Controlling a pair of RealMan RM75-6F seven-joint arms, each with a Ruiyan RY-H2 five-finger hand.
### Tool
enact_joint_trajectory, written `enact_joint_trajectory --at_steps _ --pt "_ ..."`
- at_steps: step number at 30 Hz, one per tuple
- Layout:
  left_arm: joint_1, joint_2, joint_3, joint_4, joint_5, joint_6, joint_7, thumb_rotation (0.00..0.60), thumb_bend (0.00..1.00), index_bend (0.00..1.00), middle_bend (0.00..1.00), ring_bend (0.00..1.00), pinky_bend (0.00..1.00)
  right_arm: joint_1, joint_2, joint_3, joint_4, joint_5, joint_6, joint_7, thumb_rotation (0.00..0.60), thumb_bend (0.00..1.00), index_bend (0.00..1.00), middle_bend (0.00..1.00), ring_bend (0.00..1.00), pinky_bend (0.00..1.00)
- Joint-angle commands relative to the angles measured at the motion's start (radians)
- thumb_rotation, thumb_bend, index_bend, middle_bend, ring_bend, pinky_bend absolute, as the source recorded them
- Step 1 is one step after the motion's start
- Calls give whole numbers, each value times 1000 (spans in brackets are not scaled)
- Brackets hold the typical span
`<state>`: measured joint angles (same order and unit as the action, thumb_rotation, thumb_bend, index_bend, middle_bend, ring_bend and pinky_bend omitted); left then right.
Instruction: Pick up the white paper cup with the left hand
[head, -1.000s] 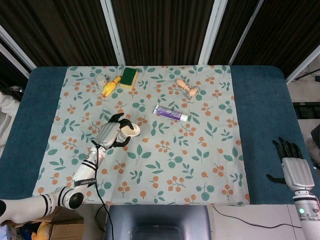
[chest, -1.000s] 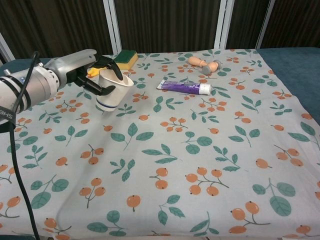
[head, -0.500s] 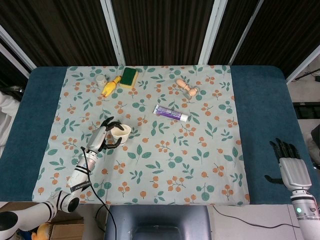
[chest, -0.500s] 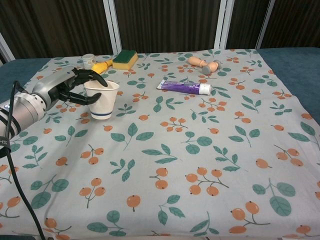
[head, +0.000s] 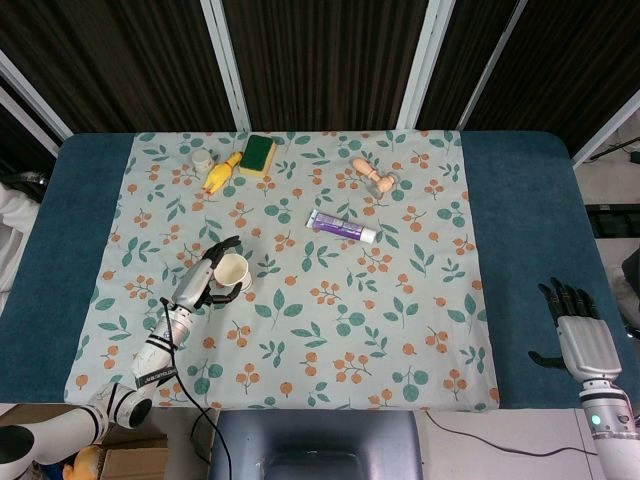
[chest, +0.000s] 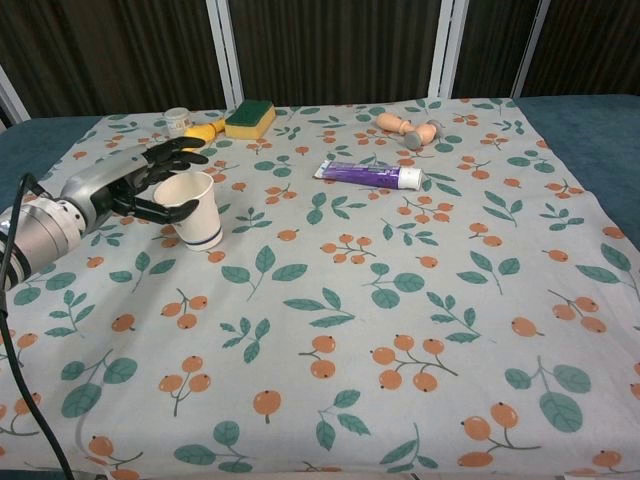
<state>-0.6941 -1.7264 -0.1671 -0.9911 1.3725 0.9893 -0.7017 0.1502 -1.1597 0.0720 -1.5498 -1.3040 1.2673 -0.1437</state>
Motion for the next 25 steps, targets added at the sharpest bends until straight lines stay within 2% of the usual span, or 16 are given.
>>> enact_joint_trajectory --at_steps 1,5,7,9,11,13,15,18,20,25 --pt "7 35 2 -49 25 32 7 600 415 0 0 0 0 0 1 1 -1 -1 2 1 600 218 0 0 0 0" --pt "36 144 -1 -210 59 106 59 600 404 0 0 0 0 -1 7 5 -5 -5 12 5 600 219 0 0 0 0" --pt "70 244 13 -334 87 164 162 600 389 0 0 0 0 -6 10 6 -4 -14 29 11 600 219 0 0 0 0" --pt "122 353 43 -456 108 229 348 600 375 14 0 0 0 -13 9 8 5 -33 57 23 600 219 0 0 0 0" --pt "191 449 81 -550 112 305 599 600 364 31 0 0 0 -23 5 9 20 -54 91 37 600 218 0 0 0 0" --pt "264 515 124 -610 81 359 821 600 365 20 0 0 0 -33 -5 10 39 -74 126 46 600 219 0 0 0 0" --pt "343 544 160 -656 38 423 952 600 375 2 0 0 0 -44 -22 8 72 -98 162 58 600 219 0 0 0 0" --pt "431 519 196 -605 33 507 942 600 376 0 0 0 0 -55 -48 7 115 -121 197 88 600 218 0 0 0 0" --pt "495 483 218 -526 42 559 847 600 389 0 0 0 0 -61 -72 9 158 -137 223 107 600 219 0 0 0 0" --pt "560 435 221 -383 43 591 698 600 419 0 0 0 0 -63 -81 9 177 -141 224 118 600 218 0 0 0 0"
